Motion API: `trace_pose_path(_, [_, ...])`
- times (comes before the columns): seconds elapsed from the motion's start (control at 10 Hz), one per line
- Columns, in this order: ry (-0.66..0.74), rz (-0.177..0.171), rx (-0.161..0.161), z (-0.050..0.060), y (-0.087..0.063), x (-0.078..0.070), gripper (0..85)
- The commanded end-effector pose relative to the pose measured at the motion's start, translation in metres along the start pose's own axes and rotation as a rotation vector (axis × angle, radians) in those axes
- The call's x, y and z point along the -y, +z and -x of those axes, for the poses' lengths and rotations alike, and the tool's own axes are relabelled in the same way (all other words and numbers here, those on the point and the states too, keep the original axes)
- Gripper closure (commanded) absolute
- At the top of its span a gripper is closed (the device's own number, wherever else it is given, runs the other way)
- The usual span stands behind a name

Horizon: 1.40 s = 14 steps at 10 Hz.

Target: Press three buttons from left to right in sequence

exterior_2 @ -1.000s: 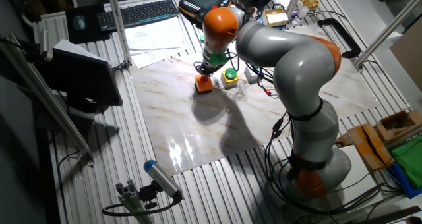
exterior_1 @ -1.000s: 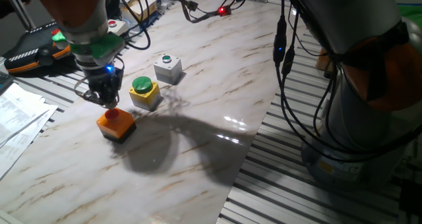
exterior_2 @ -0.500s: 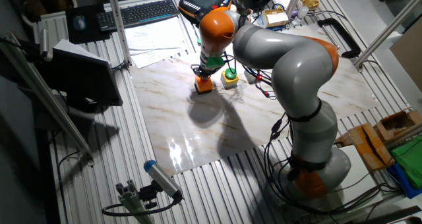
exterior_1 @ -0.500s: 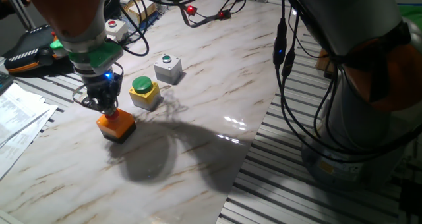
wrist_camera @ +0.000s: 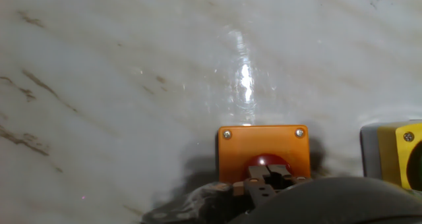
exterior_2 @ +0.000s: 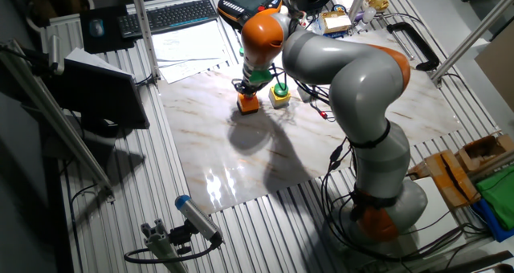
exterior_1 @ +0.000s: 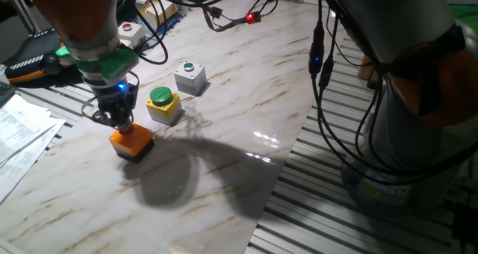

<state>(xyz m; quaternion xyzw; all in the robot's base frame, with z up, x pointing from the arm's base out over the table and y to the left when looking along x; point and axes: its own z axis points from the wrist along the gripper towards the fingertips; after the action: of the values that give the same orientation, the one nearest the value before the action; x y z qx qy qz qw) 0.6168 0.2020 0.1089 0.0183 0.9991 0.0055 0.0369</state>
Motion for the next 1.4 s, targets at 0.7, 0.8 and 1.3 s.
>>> trace_pose_path(0.7, [-0.001,0.002,0.009,0.000,0.009,0.000,84.3])
trace_pose_path(0.8, [0.000,0.002,0.011,0.000,0.010,0.000,84.3])
trace_pose_path(1.3, [-0.001,-0.011,-0.010,0.001,-0.021,0.008,84.3])
